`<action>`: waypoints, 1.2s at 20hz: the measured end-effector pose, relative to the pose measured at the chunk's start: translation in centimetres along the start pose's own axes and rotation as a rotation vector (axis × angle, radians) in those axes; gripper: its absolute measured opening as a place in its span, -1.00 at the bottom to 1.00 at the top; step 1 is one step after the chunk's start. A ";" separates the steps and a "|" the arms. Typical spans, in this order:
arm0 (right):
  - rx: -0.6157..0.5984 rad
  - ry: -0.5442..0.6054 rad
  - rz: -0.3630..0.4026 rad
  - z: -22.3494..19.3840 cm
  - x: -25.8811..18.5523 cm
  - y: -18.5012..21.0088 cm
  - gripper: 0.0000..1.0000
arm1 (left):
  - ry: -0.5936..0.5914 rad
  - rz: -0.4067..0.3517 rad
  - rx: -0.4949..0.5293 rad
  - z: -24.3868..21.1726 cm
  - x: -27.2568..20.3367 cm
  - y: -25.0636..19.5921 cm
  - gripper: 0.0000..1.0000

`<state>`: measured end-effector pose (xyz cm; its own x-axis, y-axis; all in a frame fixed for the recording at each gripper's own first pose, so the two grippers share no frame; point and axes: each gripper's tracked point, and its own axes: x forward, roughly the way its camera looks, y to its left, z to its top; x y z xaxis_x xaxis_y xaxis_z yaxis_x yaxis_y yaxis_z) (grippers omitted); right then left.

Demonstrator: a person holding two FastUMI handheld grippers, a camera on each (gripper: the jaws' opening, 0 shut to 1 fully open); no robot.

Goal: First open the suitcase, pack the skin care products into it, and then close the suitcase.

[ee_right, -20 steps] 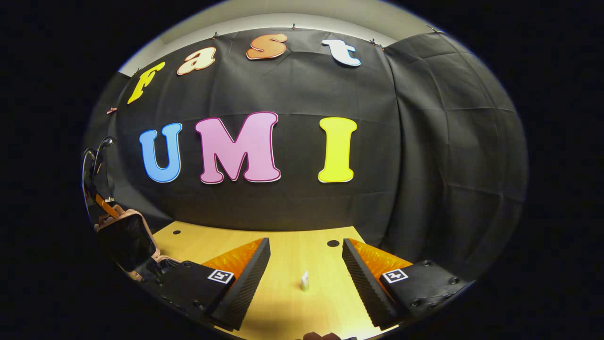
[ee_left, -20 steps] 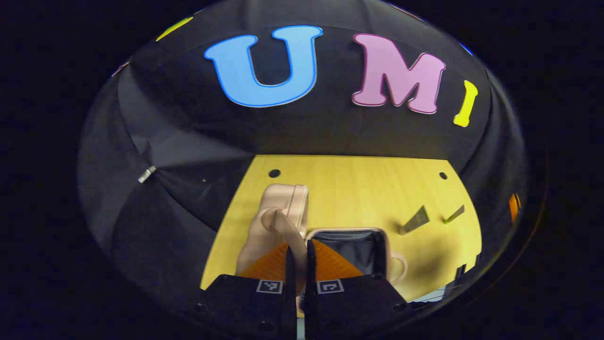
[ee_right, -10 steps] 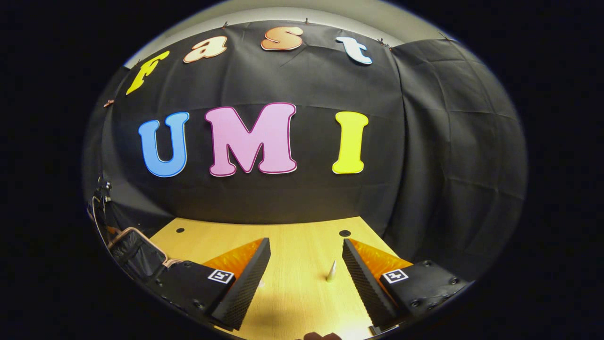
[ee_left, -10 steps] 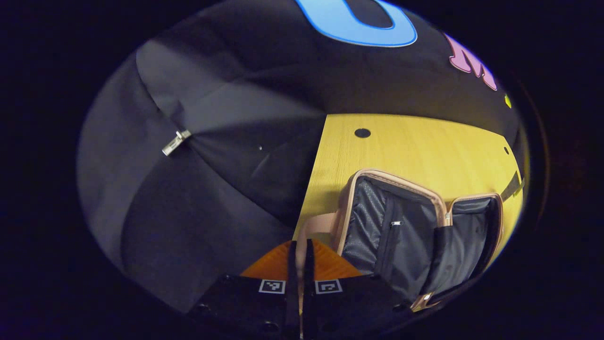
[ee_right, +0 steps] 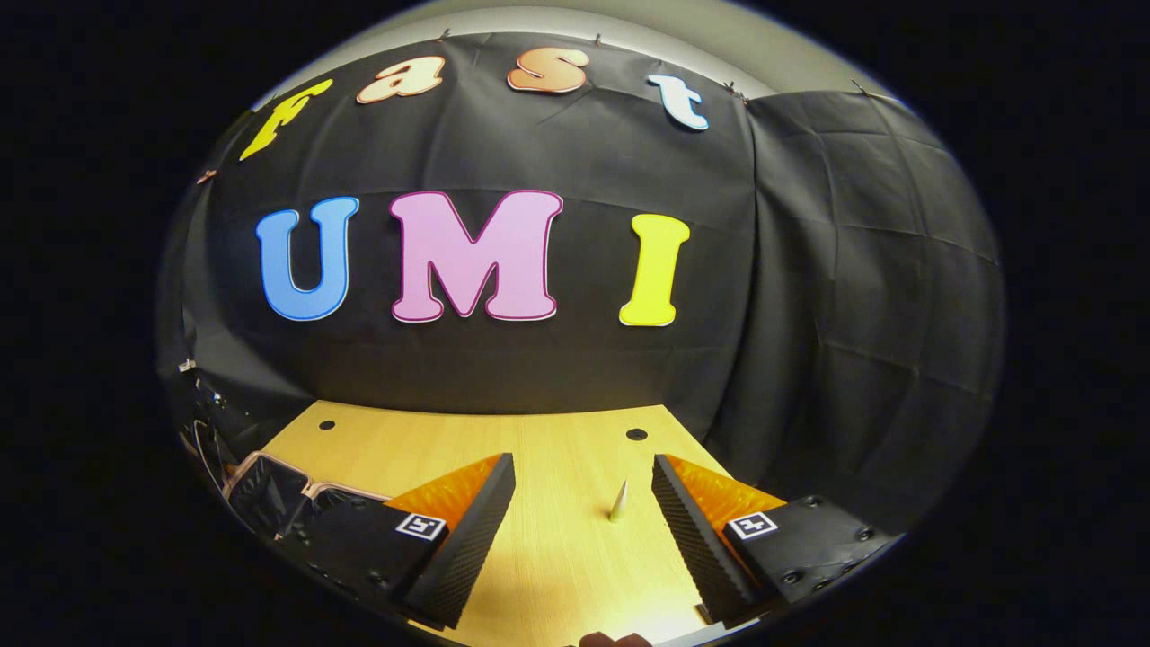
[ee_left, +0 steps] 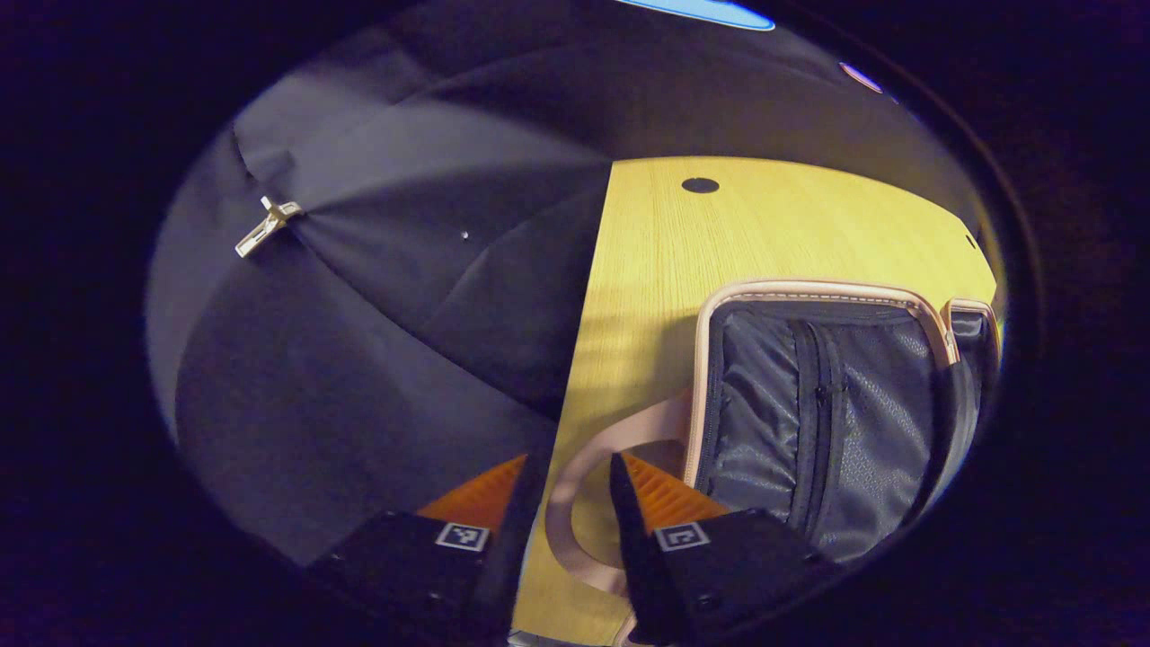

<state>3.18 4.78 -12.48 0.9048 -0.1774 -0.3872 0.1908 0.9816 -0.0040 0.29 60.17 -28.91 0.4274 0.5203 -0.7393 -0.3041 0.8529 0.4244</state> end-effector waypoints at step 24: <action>-0.104 -0.049 0.243 -1.2 6.9 -4.3 0.92 | -0.511 -0.749 0.222 12.3 -32.2 -56.6 0.95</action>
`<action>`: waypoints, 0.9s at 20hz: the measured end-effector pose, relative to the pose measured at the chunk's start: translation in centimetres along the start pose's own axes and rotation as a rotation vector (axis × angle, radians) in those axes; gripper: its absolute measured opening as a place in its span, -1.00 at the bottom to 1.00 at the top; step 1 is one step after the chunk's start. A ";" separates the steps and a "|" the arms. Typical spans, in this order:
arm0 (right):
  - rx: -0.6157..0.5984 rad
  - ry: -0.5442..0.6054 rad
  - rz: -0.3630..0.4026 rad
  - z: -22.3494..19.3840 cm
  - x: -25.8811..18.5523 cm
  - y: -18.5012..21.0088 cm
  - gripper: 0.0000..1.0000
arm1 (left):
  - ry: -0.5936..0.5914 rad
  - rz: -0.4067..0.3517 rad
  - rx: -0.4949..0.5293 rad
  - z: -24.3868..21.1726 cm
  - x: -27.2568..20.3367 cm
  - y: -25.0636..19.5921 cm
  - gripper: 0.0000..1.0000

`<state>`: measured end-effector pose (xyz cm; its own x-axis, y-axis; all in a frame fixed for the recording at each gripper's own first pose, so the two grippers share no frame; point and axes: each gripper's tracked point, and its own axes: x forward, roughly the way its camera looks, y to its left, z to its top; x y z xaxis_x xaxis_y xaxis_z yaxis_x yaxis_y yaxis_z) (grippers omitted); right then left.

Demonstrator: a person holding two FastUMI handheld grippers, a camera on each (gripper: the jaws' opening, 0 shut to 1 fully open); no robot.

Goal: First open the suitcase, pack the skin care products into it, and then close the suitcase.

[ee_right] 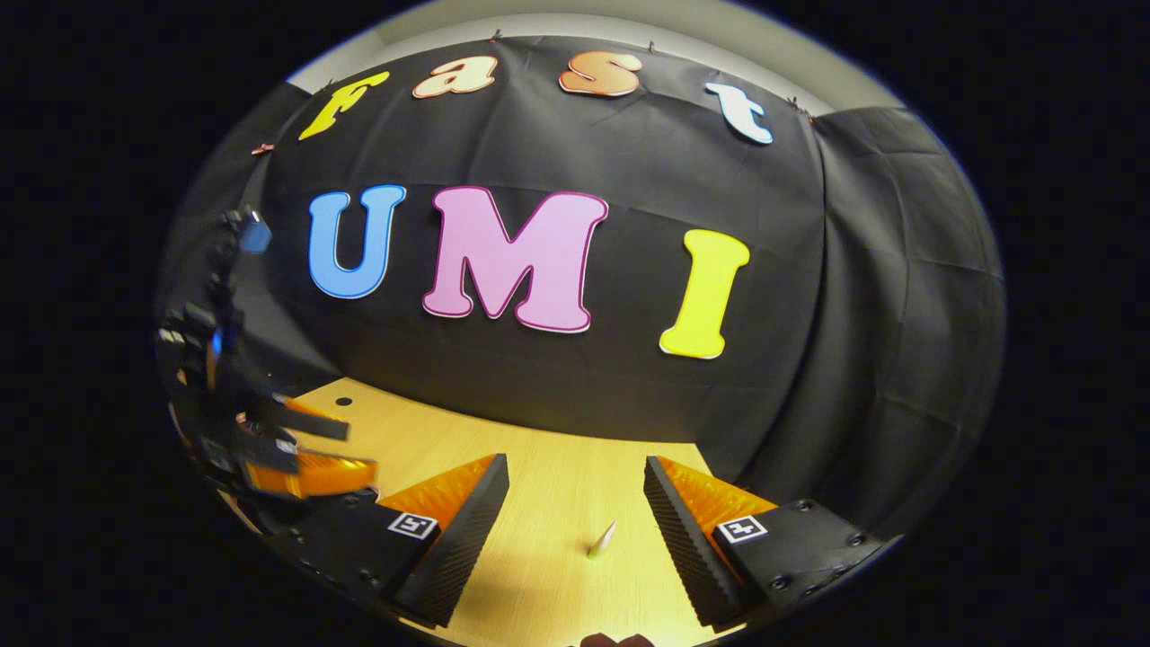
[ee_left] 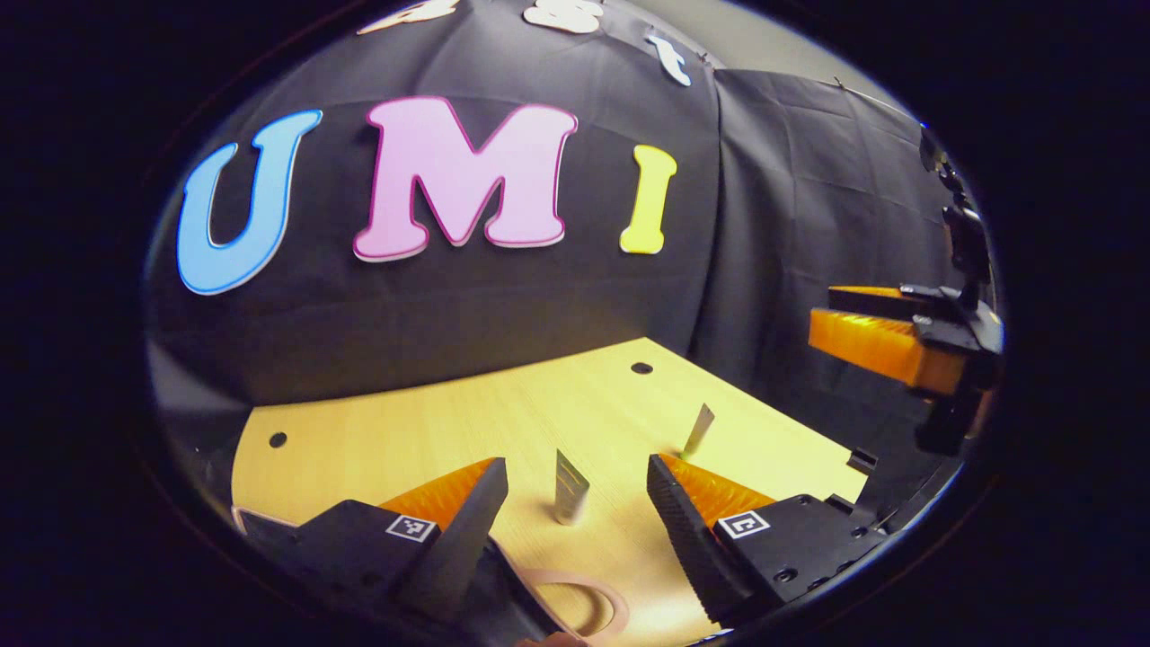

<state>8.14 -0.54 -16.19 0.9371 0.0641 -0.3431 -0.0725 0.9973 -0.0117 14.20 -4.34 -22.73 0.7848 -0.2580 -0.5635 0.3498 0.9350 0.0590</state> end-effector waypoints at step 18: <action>0.070 0.480 0.147 -25.6 13.7 -4.0 0.96 | 0.252 0.206 -0.138 -5.4 9.0 0.0 -0.14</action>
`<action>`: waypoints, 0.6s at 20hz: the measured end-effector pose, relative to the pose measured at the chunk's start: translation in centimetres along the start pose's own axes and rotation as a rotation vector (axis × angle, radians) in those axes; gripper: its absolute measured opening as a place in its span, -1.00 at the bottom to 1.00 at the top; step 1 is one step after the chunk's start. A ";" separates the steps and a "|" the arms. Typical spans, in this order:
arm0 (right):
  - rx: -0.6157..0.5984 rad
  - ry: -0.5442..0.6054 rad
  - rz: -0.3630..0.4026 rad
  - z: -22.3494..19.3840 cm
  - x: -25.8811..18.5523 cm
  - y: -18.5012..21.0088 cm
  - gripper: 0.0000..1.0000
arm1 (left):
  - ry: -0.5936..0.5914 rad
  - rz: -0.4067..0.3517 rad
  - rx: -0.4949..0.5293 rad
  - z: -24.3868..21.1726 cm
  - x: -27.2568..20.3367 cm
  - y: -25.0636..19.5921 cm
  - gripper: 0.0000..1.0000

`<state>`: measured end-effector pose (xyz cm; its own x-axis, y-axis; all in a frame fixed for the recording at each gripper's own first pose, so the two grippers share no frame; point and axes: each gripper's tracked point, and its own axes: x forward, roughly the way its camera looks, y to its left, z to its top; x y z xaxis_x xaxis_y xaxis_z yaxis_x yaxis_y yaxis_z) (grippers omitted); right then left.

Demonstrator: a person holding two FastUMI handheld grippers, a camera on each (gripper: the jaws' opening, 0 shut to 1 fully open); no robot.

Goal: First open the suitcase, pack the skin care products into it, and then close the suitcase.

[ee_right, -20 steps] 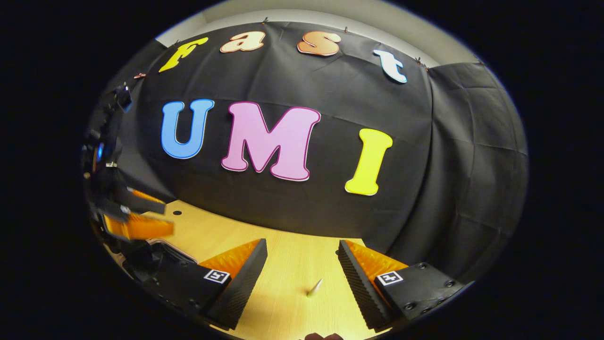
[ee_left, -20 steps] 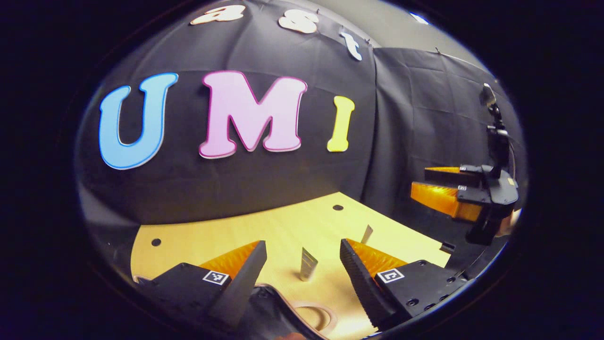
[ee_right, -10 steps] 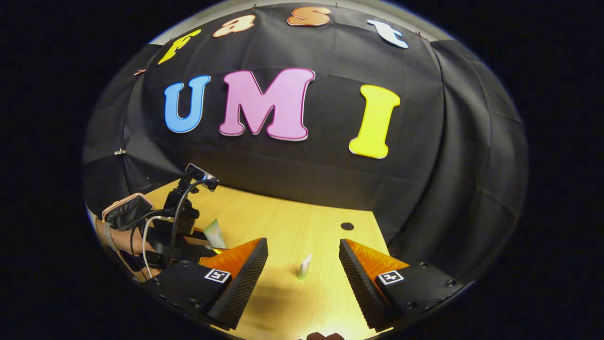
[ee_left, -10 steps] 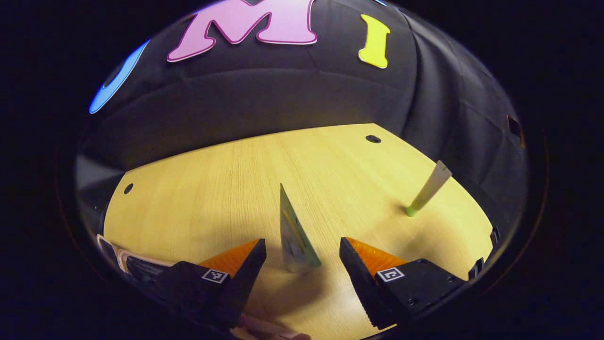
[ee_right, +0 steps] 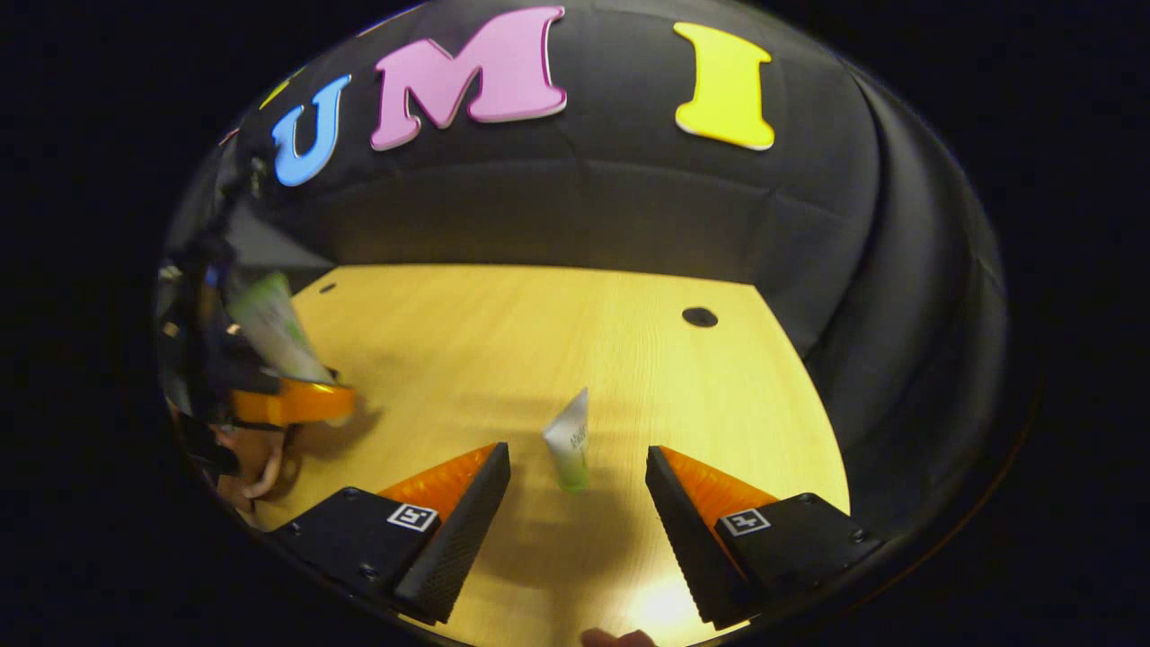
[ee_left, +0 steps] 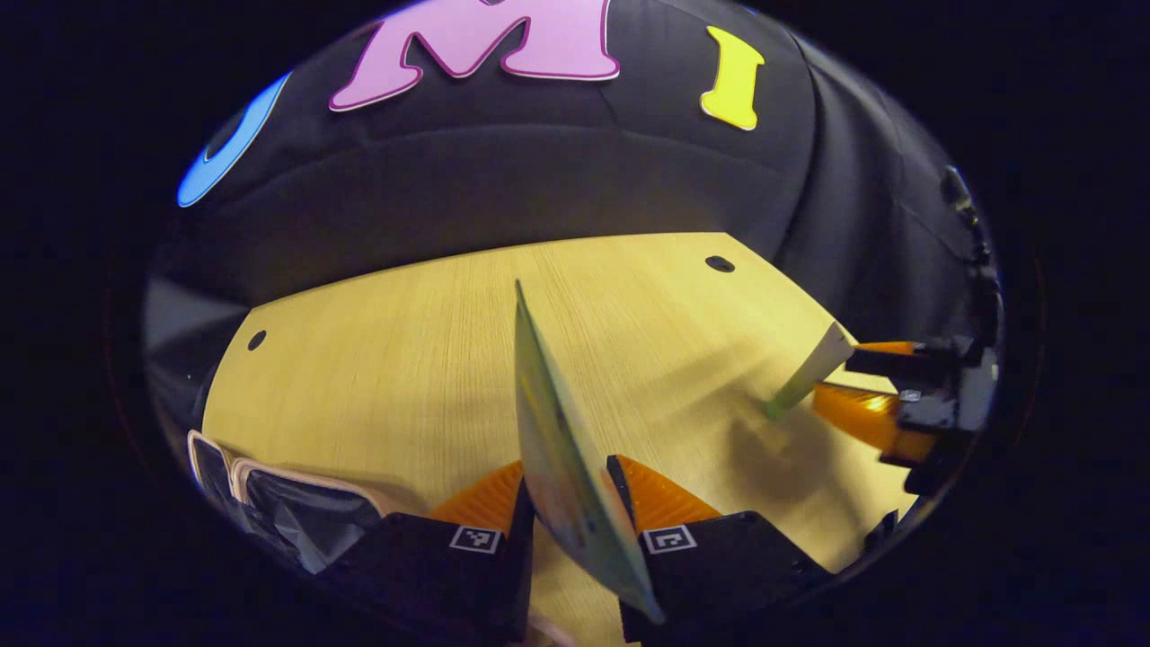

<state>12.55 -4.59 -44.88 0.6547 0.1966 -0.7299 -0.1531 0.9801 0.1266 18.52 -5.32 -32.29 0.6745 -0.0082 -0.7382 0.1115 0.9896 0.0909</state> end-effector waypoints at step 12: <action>-0.092 0.033 0.195 0.1 -3.0 8.2 -0.41 | 0.268 0.276 -0.081 -9.0 -15.6 15.8 -0.14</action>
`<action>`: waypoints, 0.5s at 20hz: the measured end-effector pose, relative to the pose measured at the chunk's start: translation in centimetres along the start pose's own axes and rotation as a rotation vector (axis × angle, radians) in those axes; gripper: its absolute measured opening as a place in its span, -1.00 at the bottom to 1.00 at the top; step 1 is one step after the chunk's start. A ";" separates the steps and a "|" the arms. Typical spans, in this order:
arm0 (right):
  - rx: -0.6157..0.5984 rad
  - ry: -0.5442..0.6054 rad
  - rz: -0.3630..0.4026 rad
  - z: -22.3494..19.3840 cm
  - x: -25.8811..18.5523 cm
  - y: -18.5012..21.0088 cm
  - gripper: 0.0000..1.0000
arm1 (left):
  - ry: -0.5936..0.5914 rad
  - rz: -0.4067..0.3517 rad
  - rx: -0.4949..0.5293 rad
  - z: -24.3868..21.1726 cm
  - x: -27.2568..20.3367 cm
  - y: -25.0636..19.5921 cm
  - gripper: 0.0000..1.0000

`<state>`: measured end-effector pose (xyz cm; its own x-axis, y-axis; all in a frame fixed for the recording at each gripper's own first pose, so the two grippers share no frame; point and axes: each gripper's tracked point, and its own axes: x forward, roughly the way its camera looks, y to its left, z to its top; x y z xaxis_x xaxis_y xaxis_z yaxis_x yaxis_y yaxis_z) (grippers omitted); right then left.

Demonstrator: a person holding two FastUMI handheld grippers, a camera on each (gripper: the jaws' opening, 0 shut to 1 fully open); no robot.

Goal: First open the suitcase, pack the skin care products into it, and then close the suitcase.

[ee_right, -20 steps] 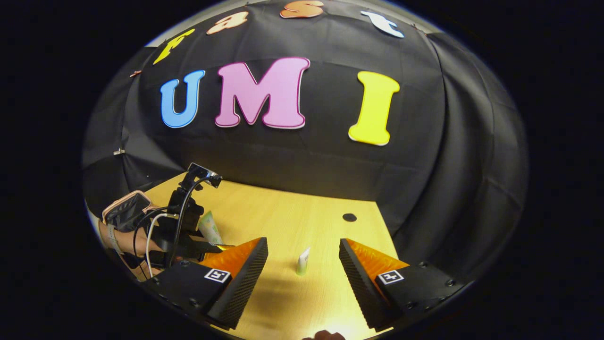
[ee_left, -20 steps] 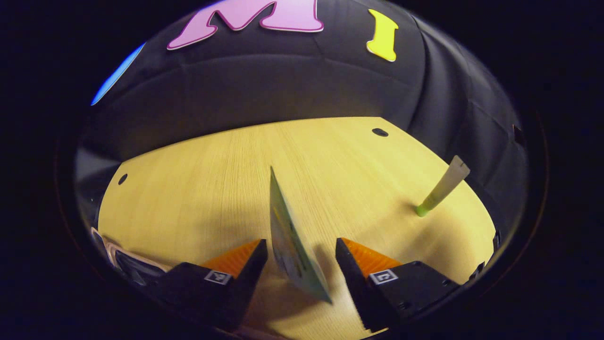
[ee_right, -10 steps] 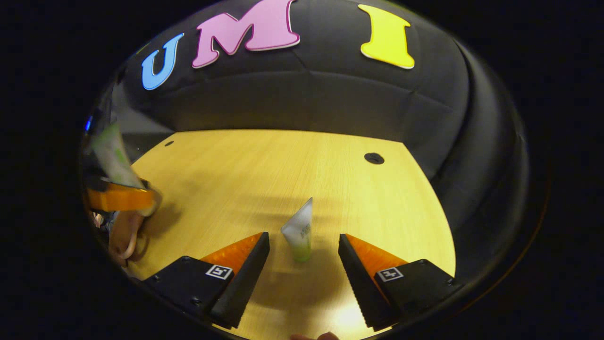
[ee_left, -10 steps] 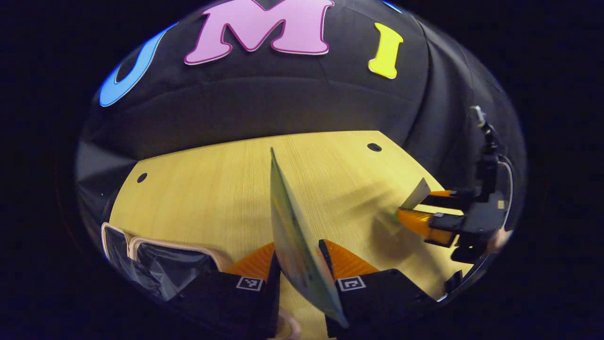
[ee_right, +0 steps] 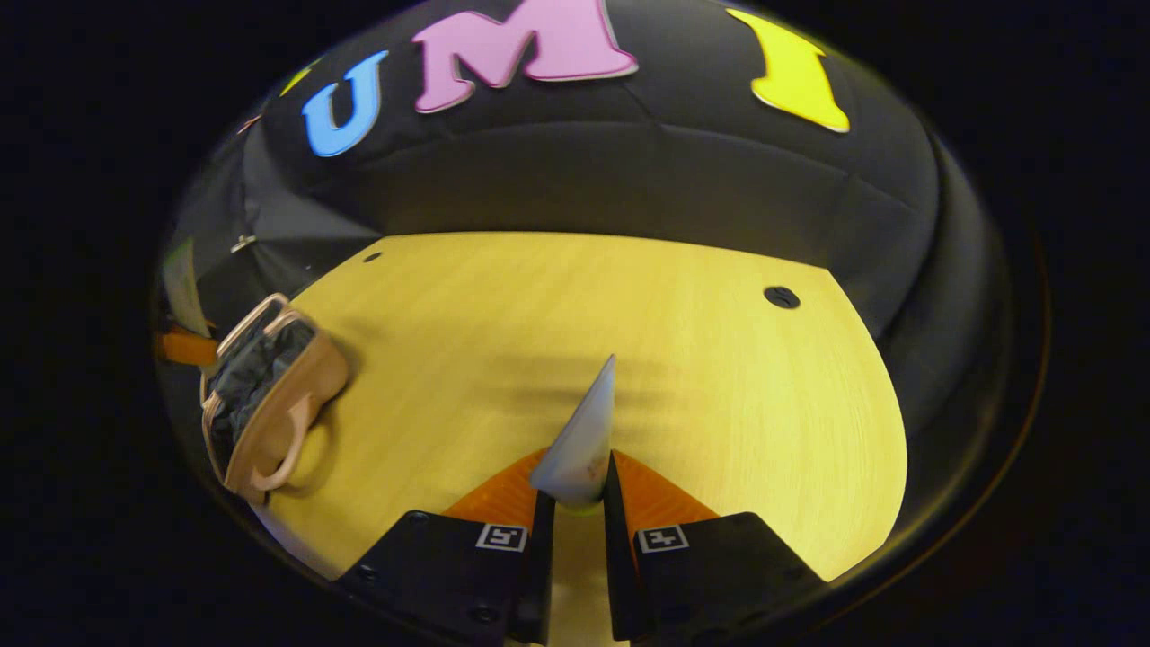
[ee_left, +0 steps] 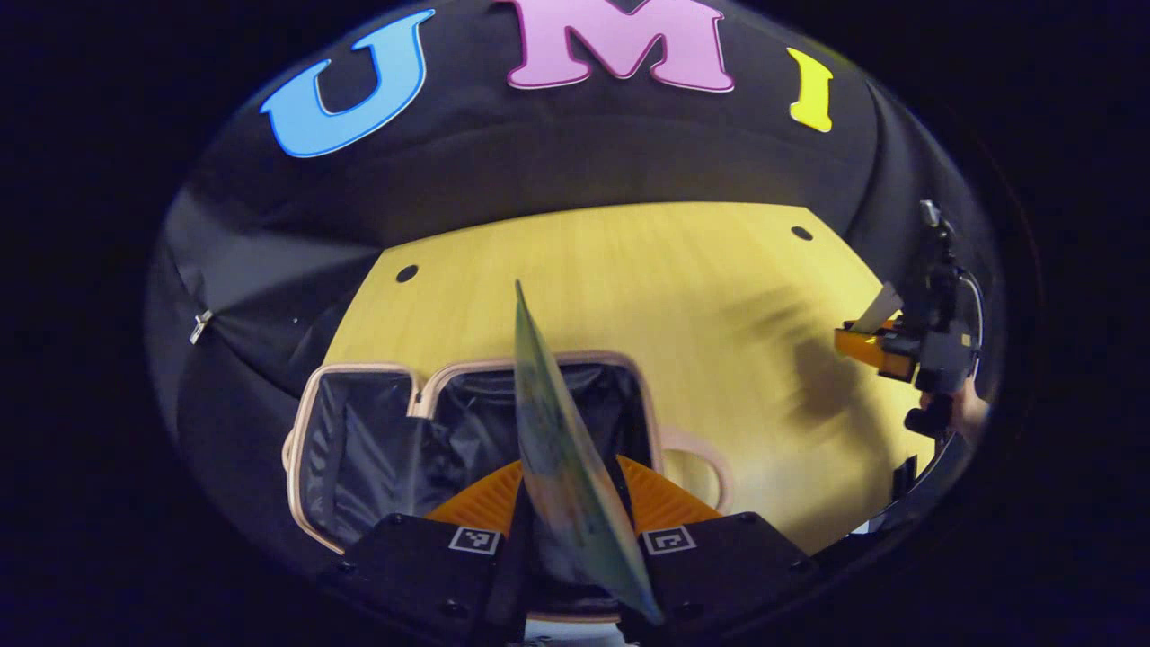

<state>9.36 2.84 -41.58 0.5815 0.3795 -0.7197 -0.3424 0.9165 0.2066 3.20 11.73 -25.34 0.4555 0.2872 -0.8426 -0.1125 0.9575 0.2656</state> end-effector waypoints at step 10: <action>-0.094 -0.015 0.265 1.7 -8.1 20.7 -0.41 | 0.444 -0.024 -0.195 -12.5 6.0 6.2 -0.13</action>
<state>-1.22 18.92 -30.33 0.4729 0.6069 -0.6388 -0.5505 0.7696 0.3236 -5.74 19.72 -34.63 0.0437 0.2077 -0.9772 -0.2894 0.9388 0.1867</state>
